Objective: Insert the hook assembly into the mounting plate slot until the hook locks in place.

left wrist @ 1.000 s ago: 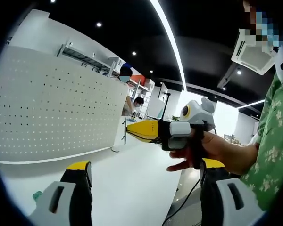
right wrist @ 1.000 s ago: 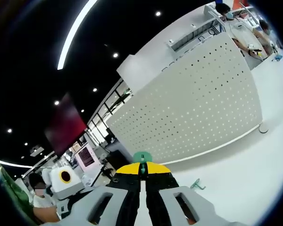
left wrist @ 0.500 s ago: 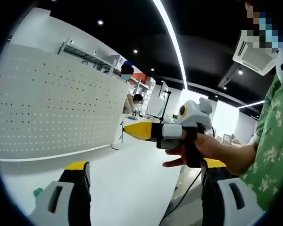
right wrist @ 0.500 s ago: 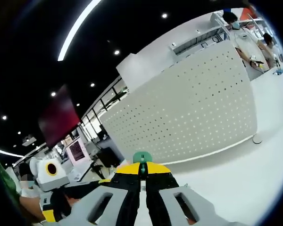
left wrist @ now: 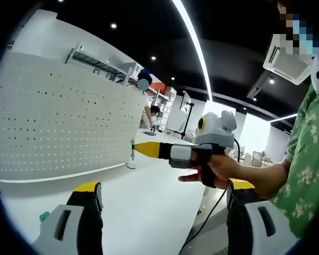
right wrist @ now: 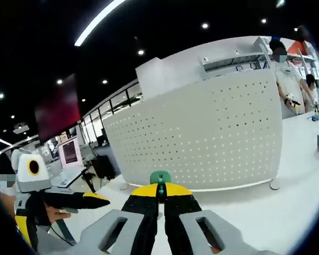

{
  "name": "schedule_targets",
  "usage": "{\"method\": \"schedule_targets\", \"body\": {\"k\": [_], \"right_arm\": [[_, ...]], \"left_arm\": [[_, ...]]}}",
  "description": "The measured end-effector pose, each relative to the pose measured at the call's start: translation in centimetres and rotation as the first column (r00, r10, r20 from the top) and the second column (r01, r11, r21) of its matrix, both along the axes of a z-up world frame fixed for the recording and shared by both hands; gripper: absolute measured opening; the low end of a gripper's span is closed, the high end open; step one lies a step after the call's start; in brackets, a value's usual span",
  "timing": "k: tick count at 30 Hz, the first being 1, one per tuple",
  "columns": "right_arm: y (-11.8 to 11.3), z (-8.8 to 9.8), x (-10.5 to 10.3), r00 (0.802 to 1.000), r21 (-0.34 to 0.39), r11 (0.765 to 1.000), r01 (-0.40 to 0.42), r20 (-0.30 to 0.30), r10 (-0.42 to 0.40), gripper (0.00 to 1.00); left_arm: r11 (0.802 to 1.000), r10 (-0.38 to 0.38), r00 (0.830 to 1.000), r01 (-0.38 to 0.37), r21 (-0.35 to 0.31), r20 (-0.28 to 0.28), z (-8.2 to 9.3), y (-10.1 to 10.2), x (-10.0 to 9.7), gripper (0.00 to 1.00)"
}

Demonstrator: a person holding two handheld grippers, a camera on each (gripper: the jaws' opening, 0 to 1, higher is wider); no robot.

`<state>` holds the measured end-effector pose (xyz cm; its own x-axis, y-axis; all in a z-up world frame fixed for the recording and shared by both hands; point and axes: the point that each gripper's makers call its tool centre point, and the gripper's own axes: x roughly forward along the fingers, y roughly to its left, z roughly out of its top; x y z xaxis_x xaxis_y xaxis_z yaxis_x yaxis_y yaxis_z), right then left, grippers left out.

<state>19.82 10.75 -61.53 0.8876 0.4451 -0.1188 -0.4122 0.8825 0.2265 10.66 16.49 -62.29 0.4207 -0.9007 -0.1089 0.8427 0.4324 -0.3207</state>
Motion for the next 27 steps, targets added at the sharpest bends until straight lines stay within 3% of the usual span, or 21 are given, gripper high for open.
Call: {"method": "schedule_targets", "body": {"k": [12, 27], "right_arm": [[-0.7, 1.9, 2.6, 0.989, -0.145, 0.984, 0.102, 0.118, -0.086, 0.01], [-1.5, 3.3, 4.5, 0.974, -0.178, 0.970, 0.168, 0.183, -0.135, 0.01]], "left_arm": [[1.000, 0.007, 1.000, -0.007, 0.002, 0.005, 0.3, 0.3, 0.4, 0.98], [1.000, 0.027, 1.000, -0.027, -0.007, 0.005, 0.4, 0.7, 0.3, 0.98]]}}
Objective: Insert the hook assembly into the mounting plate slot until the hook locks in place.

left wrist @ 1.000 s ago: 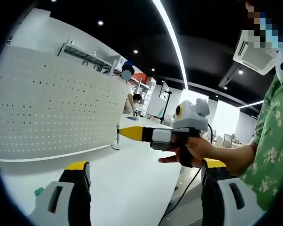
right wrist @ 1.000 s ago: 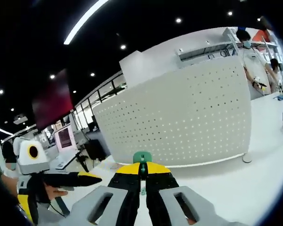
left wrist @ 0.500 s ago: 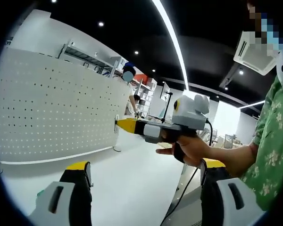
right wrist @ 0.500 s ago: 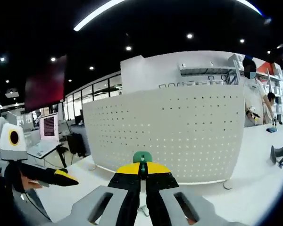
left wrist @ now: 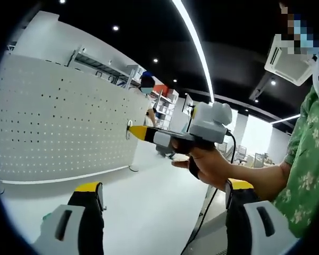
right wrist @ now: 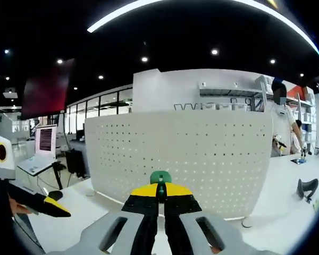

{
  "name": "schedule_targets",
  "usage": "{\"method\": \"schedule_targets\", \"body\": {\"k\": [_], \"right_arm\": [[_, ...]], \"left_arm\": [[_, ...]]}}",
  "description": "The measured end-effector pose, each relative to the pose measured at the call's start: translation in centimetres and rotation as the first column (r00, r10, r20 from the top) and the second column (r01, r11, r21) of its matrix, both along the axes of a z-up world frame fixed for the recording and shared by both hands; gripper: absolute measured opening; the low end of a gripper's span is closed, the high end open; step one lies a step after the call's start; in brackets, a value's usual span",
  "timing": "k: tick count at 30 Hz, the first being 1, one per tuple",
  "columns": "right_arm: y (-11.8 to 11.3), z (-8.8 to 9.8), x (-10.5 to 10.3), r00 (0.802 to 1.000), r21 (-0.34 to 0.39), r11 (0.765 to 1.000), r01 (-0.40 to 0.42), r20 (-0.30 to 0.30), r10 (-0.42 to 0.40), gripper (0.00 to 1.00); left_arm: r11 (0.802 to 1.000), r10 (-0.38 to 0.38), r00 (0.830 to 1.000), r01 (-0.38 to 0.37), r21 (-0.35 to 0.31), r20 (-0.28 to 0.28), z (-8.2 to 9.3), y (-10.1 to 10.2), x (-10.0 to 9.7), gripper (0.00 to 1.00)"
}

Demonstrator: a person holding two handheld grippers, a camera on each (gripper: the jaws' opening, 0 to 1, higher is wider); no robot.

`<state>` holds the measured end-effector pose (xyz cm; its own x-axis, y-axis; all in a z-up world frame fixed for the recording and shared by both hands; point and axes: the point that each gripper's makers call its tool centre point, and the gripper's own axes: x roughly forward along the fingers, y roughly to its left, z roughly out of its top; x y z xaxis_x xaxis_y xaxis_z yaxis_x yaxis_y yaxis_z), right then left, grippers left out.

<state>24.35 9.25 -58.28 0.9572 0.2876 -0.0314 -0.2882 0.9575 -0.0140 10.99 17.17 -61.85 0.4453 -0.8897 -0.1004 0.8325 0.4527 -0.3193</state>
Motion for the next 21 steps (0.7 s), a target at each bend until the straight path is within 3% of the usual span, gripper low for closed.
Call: {"method": "schedule_targets", "body": {"k": [21], "right_arm": [[-1.4, 4.3, 4.2, 0.993, 0.001, 0.998, 0.063, 0.098, -0.062, 0.01]], "left_arm": [[1.000, 0.019, 1.000, -0.019, 0.003, -0.014, -0.4, 0.9, 0.2, 0.97]]}}
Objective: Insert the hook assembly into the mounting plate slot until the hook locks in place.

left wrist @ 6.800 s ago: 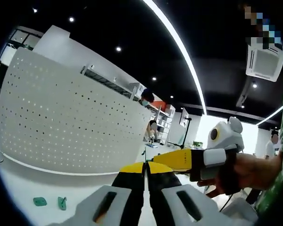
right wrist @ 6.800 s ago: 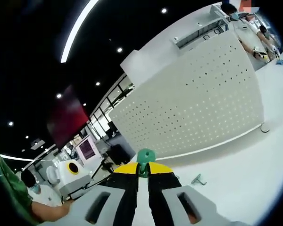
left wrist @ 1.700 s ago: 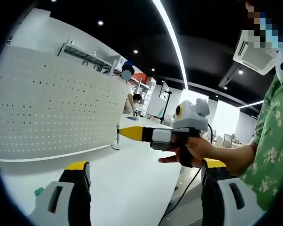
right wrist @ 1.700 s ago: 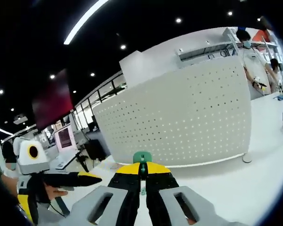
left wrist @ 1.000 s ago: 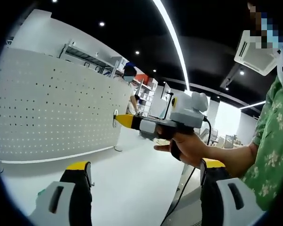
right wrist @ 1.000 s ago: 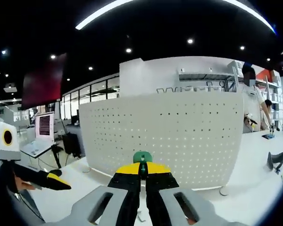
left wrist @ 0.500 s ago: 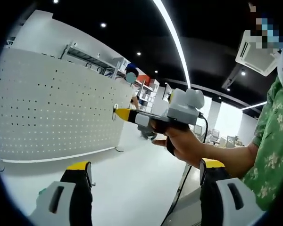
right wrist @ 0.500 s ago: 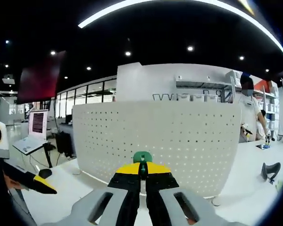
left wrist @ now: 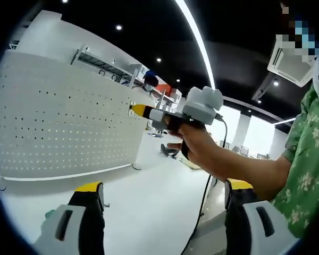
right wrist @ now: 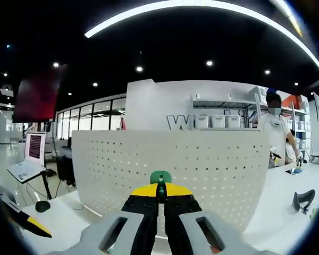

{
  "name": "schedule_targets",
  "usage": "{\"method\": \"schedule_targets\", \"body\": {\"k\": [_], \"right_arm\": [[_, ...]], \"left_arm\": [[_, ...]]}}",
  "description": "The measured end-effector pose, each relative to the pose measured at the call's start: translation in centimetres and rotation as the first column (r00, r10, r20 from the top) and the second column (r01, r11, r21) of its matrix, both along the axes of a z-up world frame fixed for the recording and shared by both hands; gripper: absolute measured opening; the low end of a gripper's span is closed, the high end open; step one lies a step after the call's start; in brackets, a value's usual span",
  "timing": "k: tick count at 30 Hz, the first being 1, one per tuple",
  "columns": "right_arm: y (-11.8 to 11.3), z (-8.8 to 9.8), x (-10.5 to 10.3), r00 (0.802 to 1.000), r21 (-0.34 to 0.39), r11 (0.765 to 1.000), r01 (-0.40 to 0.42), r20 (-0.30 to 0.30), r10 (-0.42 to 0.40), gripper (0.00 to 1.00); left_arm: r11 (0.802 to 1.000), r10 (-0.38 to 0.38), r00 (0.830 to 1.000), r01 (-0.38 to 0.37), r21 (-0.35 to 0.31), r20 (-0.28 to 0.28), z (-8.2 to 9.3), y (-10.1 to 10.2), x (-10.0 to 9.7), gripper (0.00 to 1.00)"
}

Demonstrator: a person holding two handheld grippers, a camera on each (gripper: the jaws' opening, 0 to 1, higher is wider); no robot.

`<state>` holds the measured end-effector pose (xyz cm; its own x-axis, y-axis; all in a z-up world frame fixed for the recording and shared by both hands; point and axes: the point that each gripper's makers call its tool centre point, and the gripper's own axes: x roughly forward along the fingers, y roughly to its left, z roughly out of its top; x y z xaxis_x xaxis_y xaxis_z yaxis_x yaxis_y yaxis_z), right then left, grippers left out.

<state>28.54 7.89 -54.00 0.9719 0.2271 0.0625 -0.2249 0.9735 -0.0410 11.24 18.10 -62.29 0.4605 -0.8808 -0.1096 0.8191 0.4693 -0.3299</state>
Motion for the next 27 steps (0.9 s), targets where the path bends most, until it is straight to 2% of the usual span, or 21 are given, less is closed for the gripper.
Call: {"method": "schedule_targets", "body": {"k": [12, 27], "right_arm": [[-1.0, 2.5, 2.1, 0.995, 0.019, 0.998, 0.057, 0.082, -0.058, 0.01], [-2.1, 3.4, 4.4, 0.984, 0.021, 0.994, 0.103, 0.143, -0.105, 0.01]], "left_arm": [[1.000, -0.002, 1.000, 0.002, 0.002, -0.014, -0.4, 0.1, 0.1, 0.95], [1.000, 0.007, 1.000, -0.007, 0.001, -0.023, -0.7, 0.5, 0.6, 0.95]]}}
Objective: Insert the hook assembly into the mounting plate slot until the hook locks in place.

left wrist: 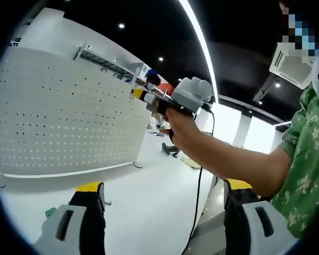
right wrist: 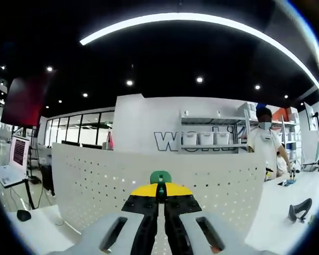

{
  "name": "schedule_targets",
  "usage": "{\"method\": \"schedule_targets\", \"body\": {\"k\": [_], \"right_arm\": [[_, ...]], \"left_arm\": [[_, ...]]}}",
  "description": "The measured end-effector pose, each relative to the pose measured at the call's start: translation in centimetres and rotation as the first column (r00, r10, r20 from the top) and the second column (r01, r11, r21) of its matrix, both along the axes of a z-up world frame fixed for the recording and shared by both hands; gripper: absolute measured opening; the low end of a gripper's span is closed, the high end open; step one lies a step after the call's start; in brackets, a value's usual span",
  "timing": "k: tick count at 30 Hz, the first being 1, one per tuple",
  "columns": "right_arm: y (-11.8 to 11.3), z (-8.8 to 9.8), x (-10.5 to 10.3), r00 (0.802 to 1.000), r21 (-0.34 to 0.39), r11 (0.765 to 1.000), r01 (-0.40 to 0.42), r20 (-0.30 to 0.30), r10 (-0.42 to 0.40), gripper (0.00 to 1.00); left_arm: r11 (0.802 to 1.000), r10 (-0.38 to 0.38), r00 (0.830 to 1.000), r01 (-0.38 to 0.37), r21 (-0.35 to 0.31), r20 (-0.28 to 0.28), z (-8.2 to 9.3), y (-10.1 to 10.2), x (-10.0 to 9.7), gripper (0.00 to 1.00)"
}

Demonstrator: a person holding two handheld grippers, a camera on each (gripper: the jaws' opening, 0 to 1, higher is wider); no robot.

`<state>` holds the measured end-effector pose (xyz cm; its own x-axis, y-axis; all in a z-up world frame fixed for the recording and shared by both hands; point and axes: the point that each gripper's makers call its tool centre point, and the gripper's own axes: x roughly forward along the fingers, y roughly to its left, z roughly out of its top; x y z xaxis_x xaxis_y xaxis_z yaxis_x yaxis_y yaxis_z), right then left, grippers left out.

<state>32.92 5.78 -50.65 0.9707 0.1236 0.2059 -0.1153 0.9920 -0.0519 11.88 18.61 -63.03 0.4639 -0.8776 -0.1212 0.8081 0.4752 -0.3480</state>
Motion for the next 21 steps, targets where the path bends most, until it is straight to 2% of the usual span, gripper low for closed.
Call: {"method": "schedule_targets", "body": {"k": [11, 21], "right_arm": [[0.1, 0.6, 2.5, 1.000, -0.012, 1.000, 0.011, 0.022, -0.011, 0.01], [-0.3, 0.4, 4.6, 1.000, -0.004, 1.000, 0.022, 0.016, -0.022, 0.01]], "left_arm": [[1.000, 0.013, 1.000, -0.013, 0.011, -0.006, -0.4, 0.5, 0.4, 0.95], [0.999, 0.032, 0.999, -0.032, 0.022, 0.002, -0.3, 1.2, 1.1, 0.96]]}}
